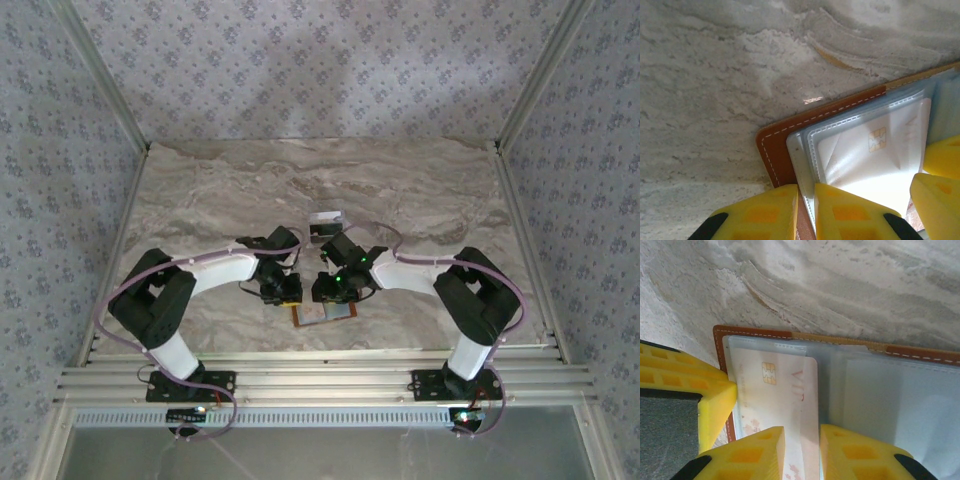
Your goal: Take the credit cards out of the card holder
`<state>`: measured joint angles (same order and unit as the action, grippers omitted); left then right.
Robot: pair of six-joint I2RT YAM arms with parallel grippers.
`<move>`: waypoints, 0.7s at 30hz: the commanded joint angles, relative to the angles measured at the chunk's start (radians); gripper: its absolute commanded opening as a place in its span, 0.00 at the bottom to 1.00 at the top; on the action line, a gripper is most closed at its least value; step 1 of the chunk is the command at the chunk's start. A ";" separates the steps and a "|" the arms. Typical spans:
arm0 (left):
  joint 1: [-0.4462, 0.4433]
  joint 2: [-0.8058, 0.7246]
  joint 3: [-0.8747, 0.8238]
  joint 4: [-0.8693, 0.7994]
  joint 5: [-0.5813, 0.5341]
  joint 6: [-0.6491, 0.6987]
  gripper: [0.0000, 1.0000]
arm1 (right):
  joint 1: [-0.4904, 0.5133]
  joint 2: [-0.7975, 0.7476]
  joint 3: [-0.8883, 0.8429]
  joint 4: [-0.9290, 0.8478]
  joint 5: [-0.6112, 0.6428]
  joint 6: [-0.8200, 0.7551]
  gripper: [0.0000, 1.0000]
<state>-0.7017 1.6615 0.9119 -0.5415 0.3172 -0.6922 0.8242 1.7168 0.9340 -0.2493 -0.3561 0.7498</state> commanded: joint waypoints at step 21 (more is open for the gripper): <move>-0.004 0.080 0.034 -0.119 -0.155 0.065 0.16 | -0.023 -0.082 -0.163 0.381 -0.170 0.183 0.18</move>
<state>-0.7033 1.6909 0.9596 -0.6071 0.2527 -0.6434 0.8032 1.6451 0.7856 0.0101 -0.4580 0.8837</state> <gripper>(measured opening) 0.162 0.178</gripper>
